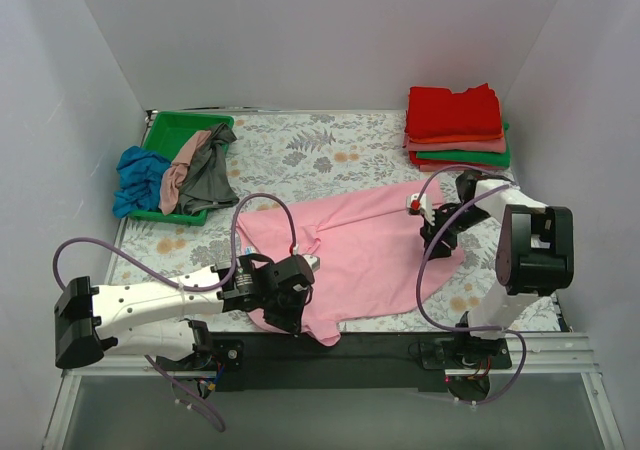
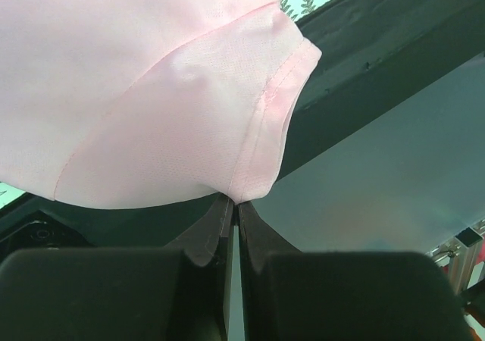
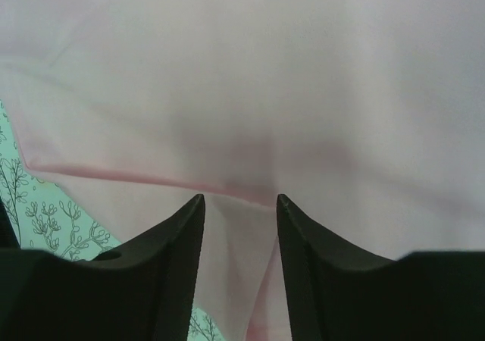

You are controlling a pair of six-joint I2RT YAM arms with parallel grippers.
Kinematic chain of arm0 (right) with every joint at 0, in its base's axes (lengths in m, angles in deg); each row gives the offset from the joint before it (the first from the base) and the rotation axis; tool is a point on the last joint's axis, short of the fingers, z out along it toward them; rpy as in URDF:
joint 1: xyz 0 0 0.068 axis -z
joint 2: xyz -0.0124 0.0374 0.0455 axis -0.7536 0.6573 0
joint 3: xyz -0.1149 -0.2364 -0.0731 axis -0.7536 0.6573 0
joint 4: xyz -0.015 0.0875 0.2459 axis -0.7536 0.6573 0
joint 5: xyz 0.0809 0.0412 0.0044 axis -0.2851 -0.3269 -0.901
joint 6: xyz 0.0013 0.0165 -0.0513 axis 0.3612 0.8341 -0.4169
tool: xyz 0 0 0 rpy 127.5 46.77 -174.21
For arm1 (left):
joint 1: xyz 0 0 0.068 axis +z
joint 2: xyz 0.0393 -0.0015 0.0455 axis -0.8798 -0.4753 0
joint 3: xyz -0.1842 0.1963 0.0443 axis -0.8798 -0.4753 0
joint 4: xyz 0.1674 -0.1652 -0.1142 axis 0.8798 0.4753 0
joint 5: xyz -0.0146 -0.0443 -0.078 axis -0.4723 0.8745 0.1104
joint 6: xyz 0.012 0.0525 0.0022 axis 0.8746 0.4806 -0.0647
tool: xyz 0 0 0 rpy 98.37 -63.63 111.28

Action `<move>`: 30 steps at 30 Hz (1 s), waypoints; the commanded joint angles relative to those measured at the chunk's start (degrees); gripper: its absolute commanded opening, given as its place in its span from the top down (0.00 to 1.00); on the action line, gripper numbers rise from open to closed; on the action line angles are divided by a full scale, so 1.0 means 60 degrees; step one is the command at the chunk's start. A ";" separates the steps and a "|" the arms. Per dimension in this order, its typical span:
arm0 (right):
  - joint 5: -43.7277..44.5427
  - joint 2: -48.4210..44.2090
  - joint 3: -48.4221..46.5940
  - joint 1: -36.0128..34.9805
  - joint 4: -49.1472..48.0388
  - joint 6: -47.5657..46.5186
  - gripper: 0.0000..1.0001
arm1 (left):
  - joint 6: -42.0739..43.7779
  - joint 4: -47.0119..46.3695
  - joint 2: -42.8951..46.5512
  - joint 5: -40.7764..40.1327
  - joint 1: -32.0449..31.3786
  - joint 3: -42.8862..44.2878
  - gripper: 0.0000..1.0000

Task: Fold and stack the t-shirts
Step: Fold the tshirt

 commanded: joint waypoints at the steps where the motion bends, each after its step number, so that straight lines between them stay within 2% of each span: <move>1: -0.0073 0.0506 -0.0579 -0.0154 0.0060 0.0042 0.48 | -0.0032 -0.0231 0.0216 0.0364 0.0030 -0.0219 1.00; 2: 0.0101 0.0580 -0.0623 -0.0154 0.0031 0.0043 0.42 | -0.0091 -0.0231 0.0289 0.0408 0.0030 -0.0249 1.00; 6: 0.0454 0.0741 -0.0712 -0.0154 0.0016 -0.0045 0.38 | -0.0135 -0.0304 0.0392 0.0496 0.0016 -0.0439 1.00; 15: 0.0689 0.0844 -0.0463 -0.0154 0.0060 -0.0279 0.47 | -0.0062 -0.0260 0.0333 0.0540 0.0016 -0.0425 1.00; 18: 0.0645 0.0727 -0.0316 -0.0154 0.0060 -0.0368 0.54 | -0.0062 -0.0246 0.0362 0.0540 0.0016 -0.0425 1.00; 23: 0.0455 0.0566 -0.0301 -0.0154 0.0119 -0.0236 0.77 | -0.0047 -0.0202 0.0304 0.0525 0.0030 -0.0381 1.00; 28: 0.0352 0.0244 -0.0492 -0.0139 0.0221 -0.0133 0.83 | -0.0033 -0.0099 0.0333 0.0481 0.0030 -0.0322 1.00; 29: 0.0352 0.0084 -0.0550 -0.0139 0.0236 -0.0090 0.90 | -0.0047 -0.0056 0.0319 0.0481 0.0016 -0.0308 1.00; 30: 0.0352 0.0024 -0.0550 -0.0124 0.0251 -0.0060 0.91 | -0.0047 -0.0055 0.0348 0.0467 0.0016 -0.0307 1.00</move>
